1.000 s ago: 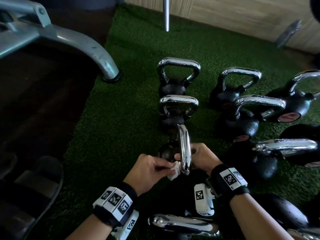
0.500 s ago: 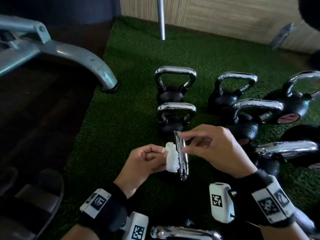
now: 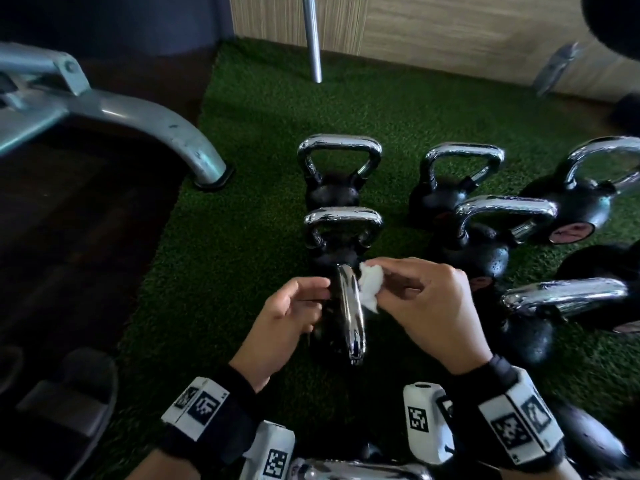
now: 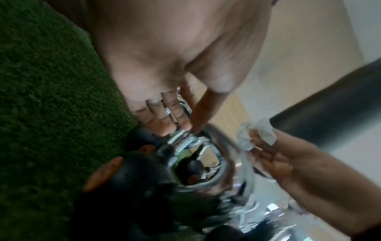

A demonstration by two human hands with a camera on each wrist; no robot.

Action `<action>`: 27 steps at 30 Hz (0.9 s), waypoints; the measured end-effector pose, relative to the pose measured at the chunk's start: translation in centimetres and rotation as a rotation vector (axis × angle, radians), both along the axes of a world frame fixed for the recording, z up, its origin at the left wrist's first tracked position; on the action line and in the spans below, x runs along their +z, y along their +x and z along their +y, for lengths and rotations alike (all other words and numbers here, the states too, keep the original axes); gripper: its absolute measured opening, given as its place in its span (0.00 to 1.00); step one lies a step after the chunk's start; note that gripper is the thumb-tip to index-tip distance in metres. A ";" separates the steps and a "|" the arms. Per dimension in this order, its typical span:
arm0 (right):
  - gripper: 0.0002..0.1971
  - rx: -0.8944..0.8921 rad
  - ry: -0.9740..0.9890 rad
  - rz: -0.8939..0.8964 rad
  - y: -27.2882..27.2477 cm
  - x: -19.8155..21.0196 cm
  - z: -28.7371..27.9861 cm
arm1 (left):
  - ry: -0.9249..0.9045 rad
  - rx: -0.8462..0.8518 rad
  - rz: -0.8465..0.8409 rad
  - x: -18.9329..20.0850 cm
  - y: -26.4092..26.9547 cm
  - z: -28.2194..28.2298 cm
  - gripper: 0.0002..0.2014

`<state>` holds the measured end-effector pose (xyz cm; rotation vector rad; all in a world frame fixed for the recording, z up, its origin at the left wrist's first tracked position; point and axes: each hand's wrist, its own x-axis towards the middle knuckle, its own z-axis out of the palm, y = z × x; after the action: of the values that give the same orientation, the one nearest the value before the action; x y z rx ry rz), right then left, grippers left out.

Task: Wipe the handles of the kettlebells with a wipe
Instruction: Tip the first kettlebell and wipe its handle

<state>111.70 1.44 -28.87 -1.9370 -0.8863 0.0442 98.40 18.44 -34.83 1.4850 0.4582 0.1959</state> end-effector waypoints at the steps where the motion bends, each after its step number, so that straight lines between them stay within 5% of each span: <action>1: 0.17 -0.047 0.001 0.038 0.7 -0.4 -0.2 | 0.148 -0.043 0.076 -1.2 0.1 0.2 0.28; 5: 0.18 -0.163 -0.015 0.136 2.2 -3.1 -0.5 | 0.568 -0.427 0.233 -5.7 0.8 -0.9 0.70; 7: 0.21 -0.176 -0.040 0.185 2.4 -4.7 -0.3 | 0.625 -0.419 0.251 -6.8 1.4 -2.4 0.78; 12: 0.20 -0.178 -0.085 0.316 2.9 -8.2 1.1 | 0.875 -0.115 0.103 -8.7 2.6 -4.7 0.60; 19: 0.14 -0.126 -0.181 0.330 2.3 -10.1 2.3 | 0.714 -0.154 -0.093 -8.3 2.6 -2.4 0.51; 27: 0.12 -0.218 -0.110 0.371 2.2 -10.1 2.9 | 0.688 -0.182 -0.124 -7.6 2.5 -2.2 0.54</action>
<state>113.89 4.37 -38.98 -2.0295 -0.4329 0.3182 100.87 16.21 -42.46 2.1613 0.1500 0.3185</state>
